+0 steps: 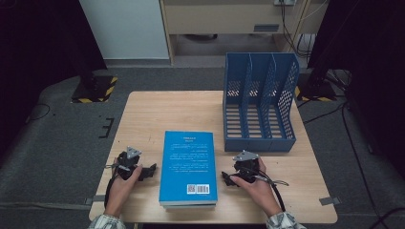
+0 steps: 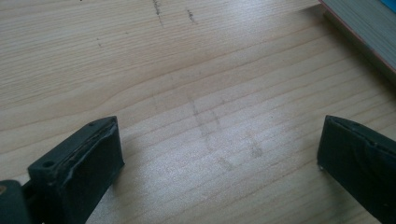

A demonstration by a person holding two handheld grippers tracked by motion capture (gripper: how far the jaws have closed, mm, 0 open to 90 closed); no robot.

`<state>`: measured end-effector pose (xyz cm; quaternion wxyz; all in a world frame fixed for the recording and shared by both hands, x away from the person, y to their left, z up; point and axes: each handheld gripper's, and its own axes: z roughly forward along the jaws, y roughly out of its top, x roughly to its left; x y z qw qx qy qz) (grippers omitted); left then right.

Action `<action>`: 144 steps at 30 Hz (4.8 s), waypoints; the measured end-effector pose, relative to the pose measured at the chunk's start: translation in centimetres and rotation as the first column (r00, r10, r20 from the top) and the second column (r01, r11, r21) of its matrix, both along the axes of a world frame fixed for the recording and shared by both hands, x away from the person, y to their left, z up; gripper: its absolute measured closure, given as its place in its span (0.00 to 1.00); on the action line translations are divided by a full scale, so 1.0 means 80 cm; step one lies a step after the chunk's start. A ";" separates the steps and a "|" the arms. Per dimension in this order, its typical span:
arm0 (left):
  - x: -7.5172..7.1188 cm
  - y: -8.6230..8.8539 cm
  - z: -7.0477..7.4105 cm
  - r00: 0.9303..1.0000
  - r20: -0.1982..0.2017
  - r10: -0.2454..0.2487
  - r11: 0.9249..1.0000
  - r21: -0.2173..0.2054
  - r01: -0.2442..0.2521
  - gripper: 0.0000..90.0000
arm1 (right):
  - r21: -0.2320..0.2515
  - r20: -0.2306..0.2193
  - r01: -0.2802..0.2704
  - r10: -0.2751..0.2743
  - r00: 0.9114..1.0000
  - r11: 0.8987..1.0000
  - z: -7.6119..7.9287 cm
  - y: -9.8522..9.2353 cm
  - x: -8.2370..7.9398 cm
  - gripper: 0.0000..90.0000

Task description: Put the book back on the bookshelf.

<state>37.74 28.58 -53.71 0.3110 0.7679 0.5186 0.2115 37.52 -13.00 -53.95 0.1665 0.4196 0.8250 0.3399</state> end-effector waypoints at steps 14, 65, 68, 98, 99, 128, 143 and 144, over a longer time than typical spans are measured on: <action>-0.003 -0.002 0.005 0.999 -0.029 -0.023 1.000 -0.013 0.023 0.01 | 0.021 -0.018 0.003 -0.003 1.000 1.000 0.004 -0.003 0.001 0.06; -0.041 -0.093 0.095 0.951 0.003 -0.310 0.907 -0.299 0.296 0.00 | 0.244 -0.006 -0.258 0.267 0.964 0.935 0.097 0.075 -0.019 0.00; -0.040 -0.092 0.094 0.950 -0.008 -0.312 0.905 -0.308 0.294 0.00 | 0.254 -0.015 -0.250 0.262 0.965 0.934 0.095 0.074 -0.017 0.00; -0.021 -0.075 0.084 0.925 -0.075 -0.372 0.859 -0.406 0.312 0.00 | 0.374 -0.143 -0.189 0.258 0.956 0.908 0.081 0.069 0.000 0.00; -0.020 -0.074 0.083 0.924 -0.079 -0.374 0.857 -0.411 0.312 0.00 | 0.374 -0.143 -0.188 0.257 0.956 0.908 0.081 0.069 0.000 0.00; 0.001 -0.069 0.067 0.885 -0.117 -0.451 0.783 -0.527 0.330 0.00 | 0.410 -0.182 -0.166 0.259 0.949 0.897 0.075 0.067 0.013 0.00; 0.001 -0.072 0.075 0.884 -0.121 -0.451 0.803 -0.487 0.344 0.00 | 0.442 -0.263 -0.153 0.291 0.920 0.884 0.073 0.077 0.030 0.01; 0.001 -0.072 0.076 0.883 -0.124 -0.452 0.806 -0.482 0.344 0.00 | 0.440 -0.261 -0.156 0.292 0.920 0.884 0.074 0.076 0.030 0.01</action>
